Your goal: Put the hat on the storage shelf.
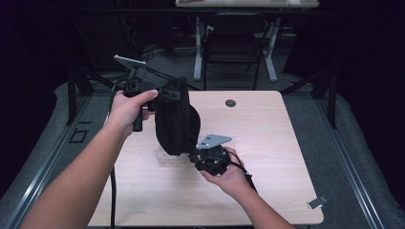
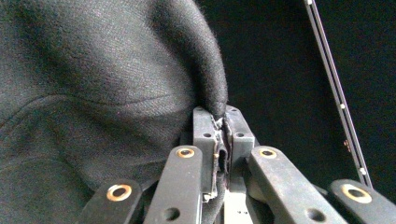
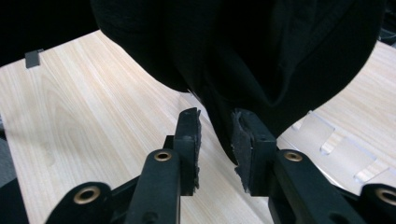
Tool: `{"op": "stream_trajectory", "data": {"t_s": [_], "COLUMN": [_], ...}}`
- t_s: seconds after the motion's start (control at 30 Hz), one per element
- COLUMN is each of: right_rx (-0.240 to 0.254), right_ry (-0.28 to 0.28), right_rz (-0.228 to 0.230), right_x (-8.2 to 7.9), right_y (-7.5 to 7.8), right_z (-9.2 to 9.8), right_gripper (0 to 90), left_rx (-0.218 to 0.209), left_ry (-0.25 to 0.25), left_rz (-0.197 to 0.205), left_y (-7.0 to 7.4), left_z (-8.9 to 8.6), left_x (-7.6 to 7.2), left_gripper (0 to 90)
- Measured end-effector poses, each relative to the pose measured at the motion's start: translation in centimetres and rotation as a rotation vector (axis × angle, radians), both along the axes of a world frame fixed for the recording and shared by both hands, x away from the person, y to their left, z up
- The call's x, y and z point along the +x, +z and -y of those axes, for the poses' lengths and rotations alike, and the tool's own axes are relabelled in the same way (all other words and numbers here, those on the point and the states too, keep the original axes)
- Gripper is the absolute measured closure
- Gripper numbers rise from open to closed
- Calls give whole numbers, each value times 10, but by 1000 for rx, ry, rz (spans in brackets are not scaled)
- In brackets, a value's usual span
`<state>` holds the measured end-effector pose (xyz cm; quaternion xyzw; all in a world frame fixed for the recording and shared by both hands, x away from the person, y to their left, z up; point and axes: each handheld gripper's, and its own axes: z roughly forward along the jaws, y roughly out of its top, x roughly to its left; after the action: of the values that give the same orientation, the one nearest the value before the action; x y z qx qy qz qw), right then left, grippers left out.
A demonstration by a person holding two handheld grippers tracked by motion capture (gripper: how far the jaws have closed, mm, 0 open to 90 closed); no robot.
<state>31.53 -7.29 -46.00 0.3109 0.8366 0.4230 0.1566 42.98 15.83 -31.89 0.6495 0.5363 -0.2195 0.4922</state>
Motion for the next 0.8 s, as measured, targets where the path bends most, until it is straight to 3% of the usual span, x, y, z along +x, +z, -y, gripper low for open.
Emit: {"op": "stream_trajectory", "data": {"t_s": [0.1,0.27,0.37,0.6,0.8], "right_rx": [-29,-40,-44,-83,-85], "right_ry": [-4,0,-2,-1,3], "right_rz": [15,23,16,37,49], "right_x": [1,2,3,4,2], "right_y": [0,0,0,-2,-3], "right_z": [-5,-5,-5,-9,-6], "right_gripper": [797,805,760,802,815], "left_rx": [5,7,5,6,-7], "left_ry": [-3,-1,-1,-5,-12], "left_rz": [7,9,6,7,22], "left_y": [1,1,1,1,3], "left_z": [2,3,4,7,7], "left_x": [0,0,0,0,-1], "left_gripper": [862,861,861,857,786]}}
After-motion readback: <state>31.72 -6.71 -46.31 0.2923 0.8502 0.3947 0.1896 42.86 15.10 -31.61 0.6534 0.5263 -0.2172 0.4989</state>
